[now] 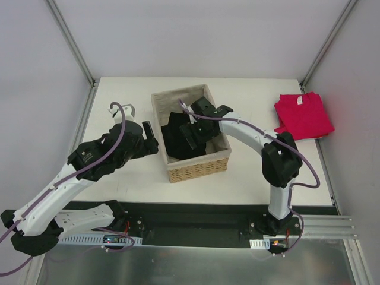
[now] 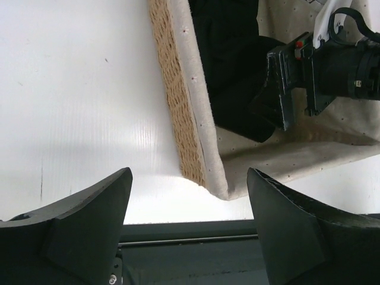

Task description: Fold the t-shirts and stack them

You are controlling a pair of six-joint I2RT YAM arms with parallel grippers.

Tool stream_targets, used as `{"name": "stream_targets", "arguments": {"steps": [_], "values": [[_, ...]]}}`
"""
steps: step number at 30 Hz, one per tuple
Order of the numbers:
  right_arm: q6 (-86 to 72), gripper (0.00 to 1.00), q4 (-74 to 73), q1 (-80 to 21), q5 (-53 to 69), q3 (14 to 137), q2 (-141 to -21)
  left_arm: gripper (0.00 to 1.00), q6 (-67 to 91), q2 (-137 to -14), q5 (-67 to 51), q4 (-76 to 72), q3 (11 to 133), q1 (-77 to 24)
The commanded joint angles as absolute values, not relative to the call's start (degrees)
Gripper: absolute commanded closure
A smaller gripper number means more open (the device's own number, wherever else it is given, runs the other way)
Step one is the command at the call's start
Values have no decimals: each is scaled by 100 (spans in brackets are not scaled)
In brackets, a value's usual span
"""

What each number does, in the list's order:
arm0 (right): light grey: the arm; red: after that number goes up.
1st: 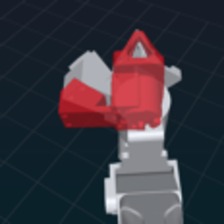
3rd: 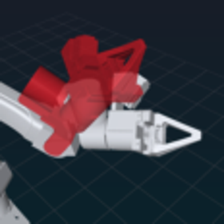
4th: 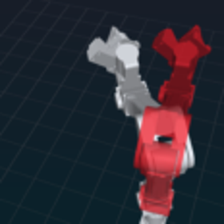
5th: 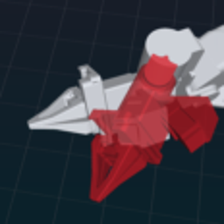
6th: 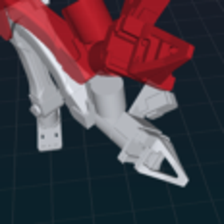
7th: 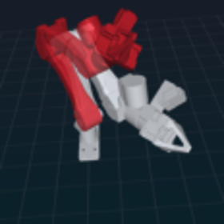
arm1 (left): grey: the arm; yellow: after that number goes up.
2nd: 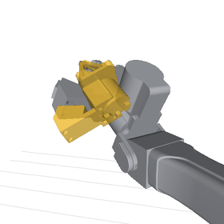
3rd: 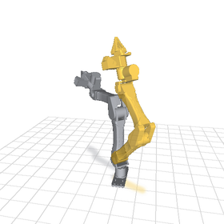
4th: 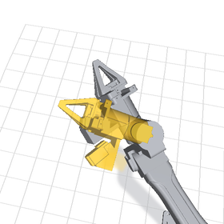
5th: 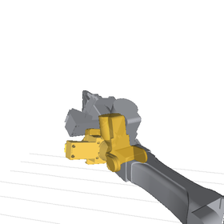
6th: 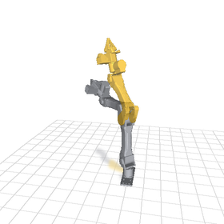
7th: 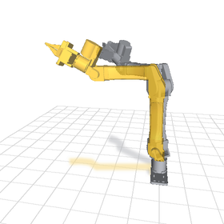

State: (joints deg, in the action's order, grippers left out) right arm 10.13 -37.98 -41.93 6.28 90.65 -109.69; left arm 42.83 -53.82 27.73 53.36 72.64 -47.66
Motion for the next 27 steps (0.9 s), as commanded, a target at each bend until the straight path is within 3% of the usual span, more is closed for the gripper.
{"name": "stream_targets", "arguments": {"steps": [1, 3, 4, 6, 7, 8, 16, 21, 27], "values": [[1186, 18, -3806, -4219, 571, 9422, -11083, 22, 4342, -5186, 2927, 5432, 7137, -4808], [1213, 29, -3849, -4210, 624, 9439, -11109, 23, 4342, -5203, 2918, 5440, 7093, -4808], [1222, 45, -3841, -4219, 650, 9439, -11101, 23, 4333, -5221, 2909, 5440, 7084, -4808], [1169, 66, -3823, -4219, 633, 9422, -11005, 24, 4351, -5264, 2900, 5432, 7023, -4808], [1152, 87, -3788, -4227, 581, 9404, -10812, 24, 4351, -5282, 2900, 5440, 7005, -4808], [1082, 99, -3736, -4219, 528, 9404, -10697, 24, 4359, -5317, 2883, 5432, 6987, -4808], [1546, 99, -3464, -4421, -816, 10133, -9142, 27, 4359, -5458, 2830, 5362, 6777, -4808], [2012, 99, -2374, -4474, -1361, 10187, -8115, 28, 4324, -5555, 2707, 5221, 6662, -4808], [2583, 99, -2153, -4482, -1661, 10529, -7928, 29, 4254, -5686, 2567, 5080, 6609, -4808]]}}
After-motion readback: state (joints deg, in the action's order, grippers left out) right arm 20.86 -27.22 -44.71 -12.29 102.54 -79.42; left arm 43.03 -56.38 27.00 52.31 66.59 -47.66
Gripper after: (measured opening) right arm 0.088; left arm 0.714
